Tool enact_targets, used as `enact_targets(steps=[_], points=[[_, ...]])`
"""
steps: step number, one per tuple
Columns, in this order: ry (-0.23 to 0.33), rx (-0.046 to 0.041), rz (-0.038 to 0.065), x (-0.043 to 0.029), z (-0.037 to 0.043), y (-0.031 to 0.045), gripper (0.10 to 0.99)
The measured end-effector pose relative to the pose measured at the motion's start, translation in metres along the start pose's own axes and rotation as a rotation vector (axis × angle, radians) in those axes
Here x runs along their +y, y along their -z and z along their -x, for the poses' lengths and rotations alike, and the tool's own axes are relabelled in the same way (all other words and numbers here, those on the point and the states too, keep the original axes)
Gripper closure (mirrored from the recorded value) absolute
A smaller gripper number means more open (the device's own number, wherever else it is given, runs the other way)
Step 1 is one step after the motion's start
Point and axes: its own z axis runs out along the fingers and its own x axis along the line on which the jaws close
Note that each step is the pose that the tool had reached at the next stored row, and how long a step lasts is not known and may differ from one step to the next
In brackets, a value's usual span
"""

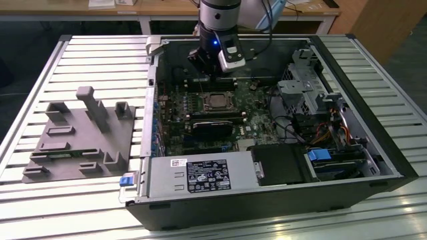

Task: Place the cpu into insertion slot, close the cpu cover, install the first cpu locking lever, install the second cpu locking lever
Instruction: 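Install the first cpu locking lever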

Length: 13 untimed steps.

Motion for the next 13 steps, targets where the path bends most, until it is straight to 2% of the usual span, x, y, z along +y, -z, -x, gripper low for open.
enact_targets(steps=[6, 13], points=[[0.096, 0.0054, -0.002, 0.0, 0.0, -0.0003, 0.969], [0.165, 0.0088, -0.003, -0.0004, -0.0014, -0.0004, 0.969]])
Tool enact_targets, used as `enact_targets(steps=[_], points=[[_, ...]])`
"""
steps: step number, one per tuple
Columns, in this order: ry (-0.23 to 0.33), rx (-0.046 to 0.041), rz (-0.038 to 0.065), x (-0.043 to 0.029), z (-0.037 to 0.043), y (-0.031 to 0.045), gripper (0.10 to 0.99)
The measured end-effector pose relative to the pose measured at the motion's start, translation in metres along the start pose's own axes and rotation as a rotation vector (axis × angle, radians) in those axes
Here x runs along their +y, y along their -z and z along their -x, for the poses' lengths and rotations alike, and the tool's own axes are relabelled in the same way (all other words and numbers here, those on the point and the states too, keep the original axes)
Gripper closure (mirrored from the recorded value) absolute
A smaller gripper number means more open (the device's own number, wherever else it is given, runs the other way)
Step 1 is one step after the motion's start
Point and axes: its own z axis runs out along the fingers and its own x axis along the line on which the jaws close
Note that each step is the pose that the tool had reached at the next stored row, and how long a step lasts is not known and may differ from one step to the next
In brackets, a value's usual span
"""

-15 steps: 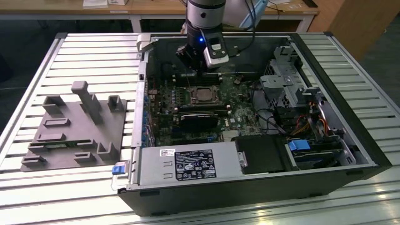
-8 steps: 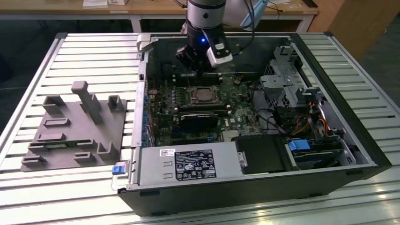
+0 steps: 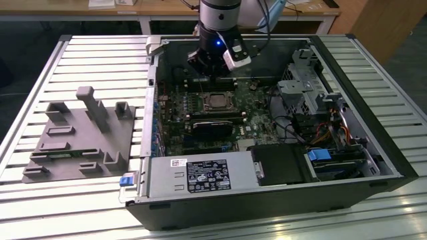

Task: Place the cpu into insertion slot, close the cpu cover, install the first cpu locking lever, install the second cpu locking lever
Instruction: 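Install the first cpu locking lever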

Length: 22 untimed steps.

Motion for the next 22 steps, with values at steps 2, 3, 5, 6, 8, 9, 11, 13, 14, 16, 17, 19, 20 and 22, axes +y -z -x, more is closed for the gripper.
enact_targets(steps=[2, 3, 5, 6, 8, 9, 11, 13, 14, 16, 17, 19, 20, 22], points=[[0.001, -0.0007, 0.0, -0.0003, -0.0048, 0.0, 0.969], [0.001, -0.0017, 0.0, -0.0006, -0.0079, -0.0001, 0.969], [0.002, -0.0043, 0.0, -0.0011, -0.0145, -0.0002, 0.969], [0.002, -0.0061, 0.0, -0.0014, -0.0184, -0.0002, 0.969], [0.002, -0.0093, 0.0, -0.0019, -0.0251, -0.0003, 0.969], [0.002, -0.011, 0.001, -0.0022, -0.0283, -0.0004, 0.969], [0.002, -0.0147, 0.001, -0.0026, -0.0337, -0.0005, 0.969], [0.003, -0.0212, 0.001, -0.0031, -0.04, -0.0006, 0.969], [0.003, -0.0252, 0.002, -0.0034, -0.0433, -0.0006, 0.969], [0.004, -0.0316, 0.002, -0.0038, -0.0485, -0.0007, 0.969], [0.004, -0.0327, 0.002, -0.0034, -0.0498, -0.0008, 0.969], [0.004, -0.0328, 0.002, -0.002, -0.0502, -0.0009, 0.969], [0.004, -0.0328, 0.002, -0.001, -0.0502, -0.0009, 0.969], [0.004, -0.0328, 0.002, 0.0014, -0.0504, -0.0011, 0.969]])
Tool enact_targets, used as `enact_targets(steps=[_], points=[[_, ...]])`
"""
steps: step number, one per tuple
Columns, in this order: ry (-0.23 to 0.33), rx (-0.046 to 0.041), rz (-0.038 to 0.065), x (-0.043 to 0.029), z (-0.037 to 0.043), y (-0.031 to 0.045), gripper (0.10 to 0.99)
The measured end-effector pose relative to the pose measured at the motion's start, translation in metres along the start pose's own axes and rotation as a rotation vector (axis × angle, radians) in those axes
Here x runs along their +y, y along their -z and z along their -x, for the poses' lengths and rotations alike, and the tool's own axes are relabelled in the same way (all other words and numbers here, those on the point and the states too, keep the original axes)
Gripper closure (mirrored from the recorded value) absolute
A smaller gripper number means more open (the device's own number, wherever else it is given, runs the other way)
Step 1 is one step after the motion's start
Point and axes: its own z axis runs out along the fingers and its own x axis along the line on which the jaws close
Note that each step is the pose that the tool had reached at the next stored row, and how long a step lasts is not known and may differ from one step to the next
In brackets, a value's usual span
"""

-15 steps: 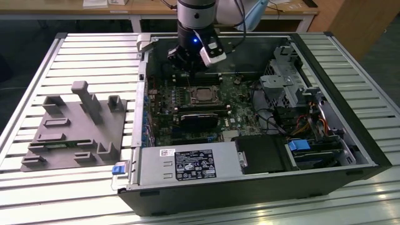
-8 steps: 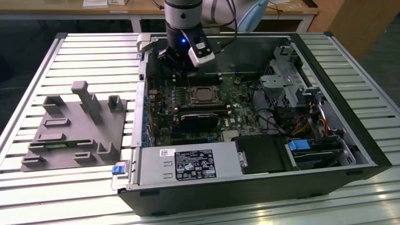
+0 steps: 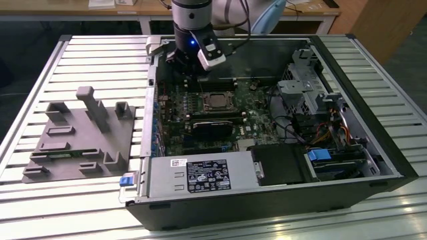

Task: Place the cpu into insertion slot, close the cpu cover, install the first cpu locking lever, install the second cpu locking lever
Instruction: 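Install the first cpu locking lever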

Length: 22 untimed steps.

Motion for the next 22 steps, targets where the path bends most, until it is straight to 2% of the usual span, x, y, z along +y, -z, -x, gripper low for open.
enact_targets(steps=[5, 12, 17, 22], points=[[0.0, 0.0, 0.0, 0.0074, -0.0006, -0.0004, 0.969], [0.0, 0.0, 0.0, 0.0142, -0.0012, -0.0008, 0.969], [0.001, 0.0, 0.0, 0.0157, -0.0009, -0.0013, 0.969], [0.001, 0.0001, 0.0, 0.0164, 0.0029, -0.0018, 0.969]])
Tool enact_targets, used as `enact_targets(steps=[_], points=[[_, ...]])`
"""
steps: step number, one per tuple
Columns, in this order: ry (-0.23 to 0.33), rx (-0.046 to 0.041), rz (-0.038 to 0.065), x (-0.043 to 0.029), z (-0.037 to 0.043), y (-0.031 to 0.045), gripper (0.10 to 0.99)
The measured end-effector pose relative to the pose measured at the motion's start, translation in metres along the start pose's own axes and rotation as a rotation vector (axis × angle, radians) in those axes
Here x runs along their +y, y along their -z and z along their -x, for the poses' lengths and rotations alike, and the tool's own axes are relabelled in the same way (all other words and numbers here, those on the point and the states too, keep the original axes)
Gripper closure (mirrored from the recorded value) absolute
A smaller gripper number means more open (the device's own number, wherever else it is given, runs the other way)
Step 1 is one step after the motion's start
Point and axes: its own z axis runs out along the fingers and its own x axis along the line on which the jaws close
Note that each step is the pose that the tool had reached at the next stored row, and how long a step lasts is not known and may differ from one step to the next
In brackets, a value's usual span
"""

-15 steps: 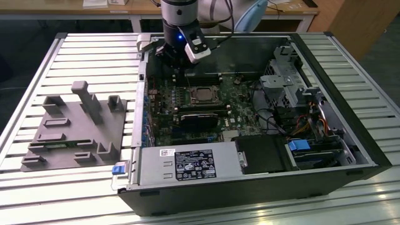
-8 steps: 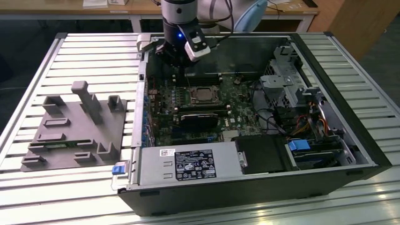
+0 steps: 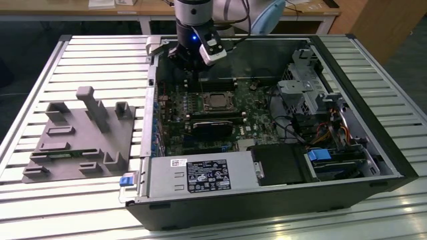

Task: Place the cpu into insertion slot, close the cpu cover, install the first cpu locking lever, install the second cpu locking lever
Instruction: 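Install the first cpu locking lever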

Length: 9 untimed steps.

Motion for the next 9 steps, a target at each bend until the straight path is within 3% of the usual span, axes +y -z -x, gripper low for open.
enact_targets(steps=[9], points=[[0.0, 0.0001, 0.0, 0.001, 0.0131, -0.0012, 0.969]])
